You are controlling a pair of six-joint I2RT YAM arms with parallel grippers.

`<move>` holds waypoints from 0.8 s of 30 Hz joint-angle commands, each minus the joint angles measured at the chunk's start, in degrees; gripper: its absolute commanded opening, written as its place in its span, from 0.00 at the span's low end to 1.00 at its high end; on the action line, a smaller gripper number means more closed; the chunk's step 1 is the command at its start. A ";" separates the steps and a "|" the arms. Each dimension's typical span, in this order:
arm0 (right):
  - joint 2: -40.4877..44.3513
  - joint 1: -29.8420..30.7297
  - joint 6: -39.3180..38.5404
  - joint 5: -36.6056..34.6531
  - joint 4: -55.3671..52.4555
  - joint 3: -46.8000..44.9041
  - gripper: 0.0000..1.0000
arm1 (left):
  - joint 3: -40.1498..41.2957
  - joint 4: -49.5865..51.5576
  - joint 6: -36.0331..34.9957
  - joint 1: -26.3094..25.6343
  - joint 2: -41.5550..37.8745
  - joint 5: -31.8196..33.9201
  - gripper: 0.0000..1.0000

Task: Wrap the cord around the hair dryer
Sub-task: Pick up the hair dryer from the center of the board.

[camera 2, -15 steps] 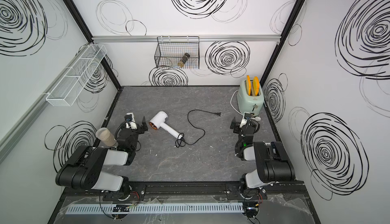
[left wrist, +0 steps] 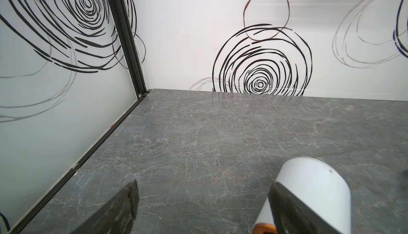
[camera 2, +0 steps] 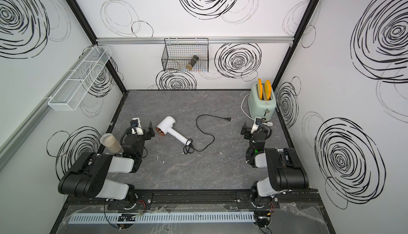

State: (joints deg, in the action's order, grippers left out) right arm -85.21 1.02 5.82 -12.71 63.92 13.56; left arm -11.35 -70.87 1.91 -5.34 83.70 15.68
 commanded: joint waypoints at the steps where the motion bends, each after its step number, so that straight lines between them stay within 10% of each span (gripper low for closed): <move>1: 0.46 0.13 0.71 -0.33 2.00 -0.08 0.98 | 0.44 -4.45 0.02 0.07 0.18 0.09 0.96; 7: 0.68 -0.07 0.58 0.23 1.58 0.10 0.98 | -0.97 -0.95 0.47 1.48 -1.25 -3.80 0.96; 12: 2.75 2.29 -5.33 0.82 -5.79 5.08 0.98 | -11.32 23.76 1.43 -1.29 -11.68 2.78 0.98; 24: 15.91 8.28 5.11 6.89 -63.26 30.60 0.98 | -40.86 69.36 -5.72 -12.88 -13.11 5.74 0.96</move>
State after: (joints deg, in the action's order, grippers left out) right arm -72.05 7.94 7.35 -10.48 16.91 44.25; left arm -48.18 -16.93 -0.89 -17.21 69.47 22.68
